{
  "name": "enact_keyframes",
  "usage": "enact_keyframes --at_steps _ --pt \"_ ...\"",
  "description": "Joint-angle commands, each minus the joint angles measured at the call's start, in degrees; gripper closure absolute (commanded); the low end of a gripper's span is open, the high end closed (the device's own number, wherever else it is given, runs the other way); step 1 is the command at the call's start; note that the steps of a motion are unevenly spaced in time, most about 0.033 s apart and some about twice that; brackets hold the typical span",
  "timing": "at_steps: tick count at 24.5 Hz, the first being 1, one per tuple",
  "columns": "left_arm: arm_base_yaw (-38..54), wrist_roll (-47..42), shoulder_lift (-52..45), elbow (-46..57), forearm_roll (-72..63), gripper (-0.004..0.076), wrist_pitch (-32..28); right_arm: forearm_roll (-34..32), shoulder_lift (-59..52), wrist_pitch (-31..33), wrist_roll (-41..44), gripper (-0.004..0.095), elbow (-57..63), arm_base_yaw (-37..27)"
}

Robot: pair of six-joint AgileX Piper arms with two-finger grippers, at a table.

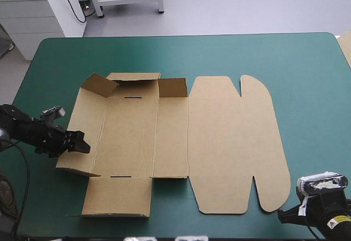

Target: Fold the box

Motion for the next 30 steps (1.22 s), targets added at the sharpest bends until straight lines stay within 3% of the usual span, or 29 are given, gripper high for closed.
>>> enact_keyframes --at_steps 1,2,4,6,12,20,26,30 --pt "-0.3 -0.1 -1.8 -1.2 -2.0 0.0335 2.9 0.5 0.8 -3.2 -0.5 0.0929 -1.8 0.1" --pt "-0.3 -0.6 -1.8 -1.2 -2.0 0.0388 2.9 0.5 0.8 -3.2 -0.5 0.0929 -1.8 0.1" --pt "-0.3 -0.7 -1.8 -1.2 -2.1 0.0596 2.9 0.5 0.8 -3.2 -0.5 0.0929 -1.8 0.1" --pt "-0.3 0.2 -1.8 -1.2 -3.0 0.0728 3.0 0.5 0.8 -3.2 -0.5 0.0929 -1.8 0.1" --pt "-0.3 1.1 -1.8 -1.2 -3.1 0.0729 1.8 0.5 0.8 -3.2 -0.5 0.0929 -1.8 0.1" --pt "-1.3 9.7 -1.8 -3.0 -7.6 0.0731 -0.8 0.5 0.8 -3.2 -0.5 0.0929 -1.8 0.1" --pt "-9.7 12.5 -1.8 -11.7 -2.7 0.0731 -3.4 0.5 0.8 -3.2 -0.5 0.0929 -1.8 0.1" --pt "-18.1 12.5 -1.8 -18.5 2.6 0.0731 -9.3 0.5 0.8 -3.2 -0.5 0.0929 -1.8 0.1"
